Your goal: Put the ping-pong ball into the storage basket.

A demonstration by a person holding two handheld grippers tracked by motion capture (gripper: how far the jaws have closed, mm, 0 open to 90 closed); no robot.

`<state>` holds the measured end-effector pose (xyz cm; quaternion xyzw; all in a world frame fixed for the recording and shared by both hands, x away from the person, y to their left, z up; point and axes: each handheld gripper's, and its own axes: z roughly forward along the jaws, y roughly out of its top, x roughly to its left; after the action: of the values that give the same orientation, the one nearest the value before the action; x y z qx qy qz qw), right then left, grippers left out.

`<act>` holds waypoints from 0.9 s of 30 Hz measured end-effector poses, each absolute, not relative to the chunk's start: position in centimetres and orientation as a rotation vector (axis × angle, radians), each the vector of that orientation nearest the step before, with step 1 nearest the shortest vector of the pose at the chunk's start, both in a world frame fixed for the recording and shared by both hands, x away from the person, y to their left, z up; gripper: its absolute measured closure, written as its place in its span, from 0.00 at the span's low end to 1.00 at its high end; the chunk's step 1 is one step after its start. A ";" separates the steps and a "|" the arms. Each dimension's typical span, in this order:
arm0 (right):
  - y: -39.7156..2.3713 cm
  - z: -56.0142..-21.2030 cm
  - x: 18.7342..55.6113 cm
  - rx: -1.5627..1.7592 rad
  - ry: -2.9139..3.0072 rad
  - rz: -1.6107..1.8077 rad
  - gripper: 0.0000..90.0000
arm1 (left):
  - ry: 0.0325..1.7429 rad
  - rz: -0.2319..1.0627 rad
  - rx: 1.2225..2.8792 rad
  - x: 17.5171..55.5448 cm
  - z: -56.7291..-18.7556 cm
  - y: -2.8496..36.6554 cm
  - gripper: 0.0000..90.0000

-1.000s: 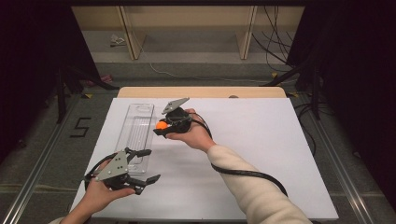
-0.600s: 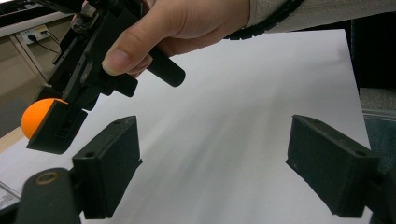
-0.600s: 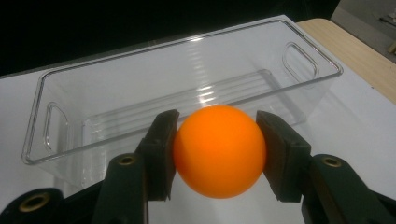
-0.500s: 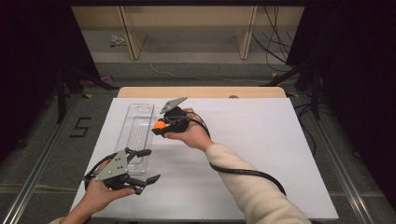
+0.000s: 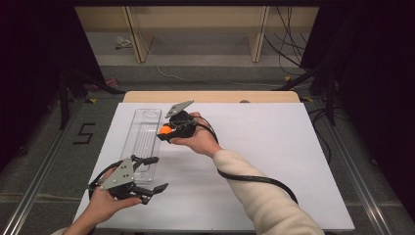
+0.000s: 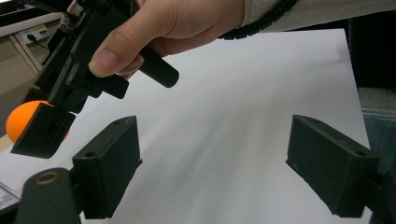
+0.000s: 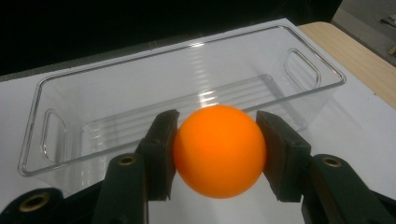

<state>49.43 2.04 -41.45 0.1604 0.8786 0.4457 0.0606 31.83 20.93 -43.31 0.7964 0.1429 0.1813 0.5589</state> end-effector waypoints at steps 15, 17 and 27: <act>2.7 -41.4 49.5 0.476 2.665 1.344 0.57 | 0.333 0.427 1.881 31.8 -43.3 20.9 0.19; 2.8 -41.3 49.6 0.469 2.666 1.344 0.57 | 0.333 0.427 1.881 31.8 -43.3 20.9 0.19; 3.2 -41.3 49.6 0.468 2.672 1.341 0.57 | 0.332 0.428 1.882 31.8 -43.3 20.9 0.19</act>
<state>49.59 3.24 -41.32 0.1543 0.8816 0.4423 0.0576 31.83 20.91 -43.32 0.7977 0.1408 0.1813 0.5577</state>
